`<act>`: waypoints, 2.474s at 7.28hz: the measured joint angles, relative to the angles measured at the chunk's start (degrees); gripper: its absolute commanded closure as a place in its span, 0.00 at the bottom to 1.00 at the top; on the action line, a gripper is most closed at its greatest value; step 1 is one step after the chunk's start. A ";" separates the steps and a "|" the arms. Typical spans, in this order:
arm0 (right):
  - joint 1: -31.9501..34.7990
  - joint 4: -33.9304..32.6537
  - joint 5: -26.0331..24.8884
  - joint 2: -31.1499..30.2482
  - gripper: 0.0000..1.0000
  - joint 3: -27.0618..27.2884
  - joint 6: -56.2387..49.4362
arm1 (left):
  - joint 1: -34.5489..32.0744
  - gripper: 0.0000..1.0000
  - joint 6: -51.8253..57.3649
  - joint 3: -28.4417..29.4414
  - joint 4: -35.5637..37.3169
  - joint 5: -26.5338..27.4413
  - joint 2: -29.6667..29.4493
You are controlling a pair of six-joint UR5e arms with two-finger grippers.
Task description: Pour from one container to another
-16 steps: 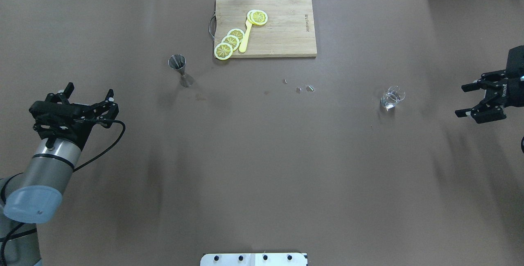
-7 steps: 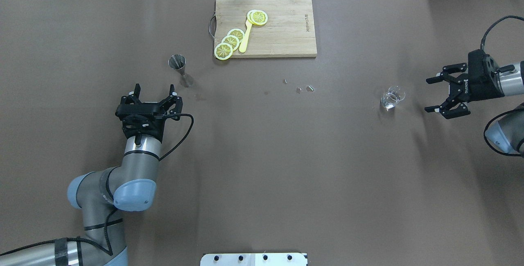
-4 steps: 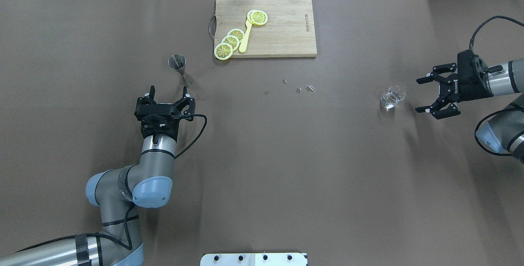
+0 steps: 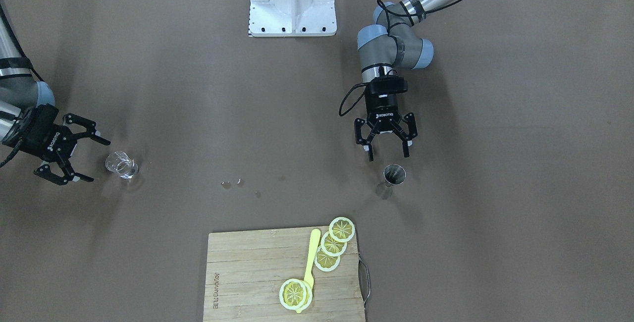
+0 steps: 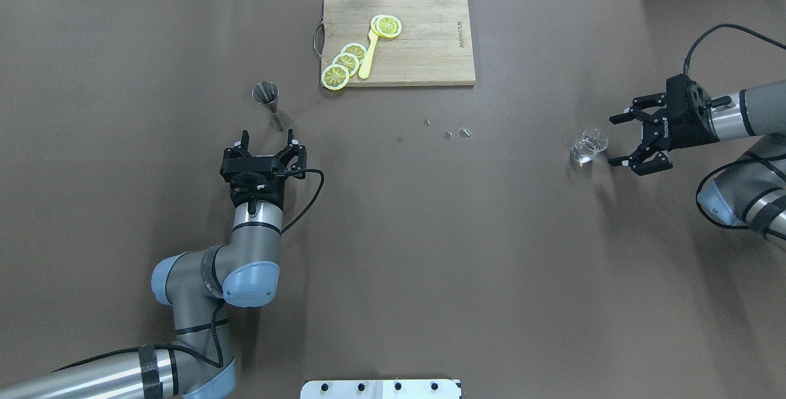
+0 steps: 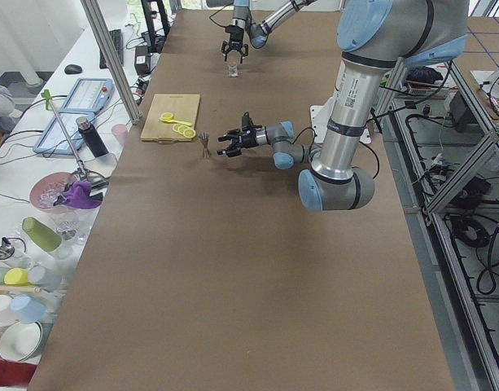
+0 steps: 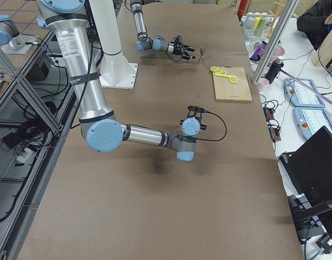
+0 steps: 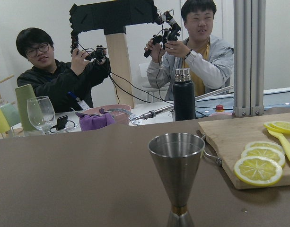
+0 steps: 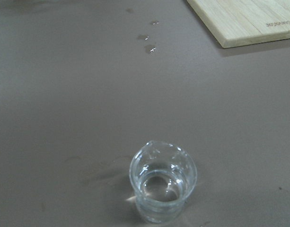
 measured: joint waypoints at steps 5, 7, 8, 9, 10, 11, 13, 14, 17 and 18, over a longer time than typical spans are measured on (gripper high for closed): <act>-2.69 0.03 -0.63 0.88 0.14 -0.47 0.02 | -2.70 0.16 -1.20 2.14 3.44 -0.38 -1.75; -2.81 0.00 -0.86 0.71 0.17 -0.47 -0.02 | -3.33 0.20 -3.38 2.65 5.12 -0.93 -2.77; -2.80 -0.04 -1.26 0.75 0.19 -0.49 -0.02 | -3.50 0.21 -3.91 2.90 5.43 -1.54 -3.09; -2.80 -0.16 -1.78 0.89 0.19 -0.53 -0.01 | -3.65 0.22 -4.15 3.36 5.58 -2.09 -3.35; -2.88 -0.32 -2.20 1.09 0.19 -0.53 0.03 | -3.88 0.22 -4.23 3.78 5.61 -2.56 -3.57; -3.01 -0.52 -2.40 1.33 0.20 -0.53 0.05 | -4.29 0.25 -4.24 3.99 5.62 -3.05 -3.80; -3.49 -0.73 -2.63 1.63 0.29 -0.54 0.14 | -5.05 0.29 -4.20 4.21 5.66 -4.11 -4.33; -3.72 -0.73 -2.77 1.62 0.36 -0.55 0.32 | -5.18 0.29 -4.19 4.60 5.66 -4.49 -4.69; -3.85 -0.94 -2.86 1.56 0.65 -0.51 0.69 | -5.21 0.46 -4.19 6.16 5.67 -5.44 -5.97; -3.72 -1.07 -2.83 1.59 0.84 -0.41 0.83 | -5.21 0.64 -4.19 6.30 5.66 -5.60 -6.08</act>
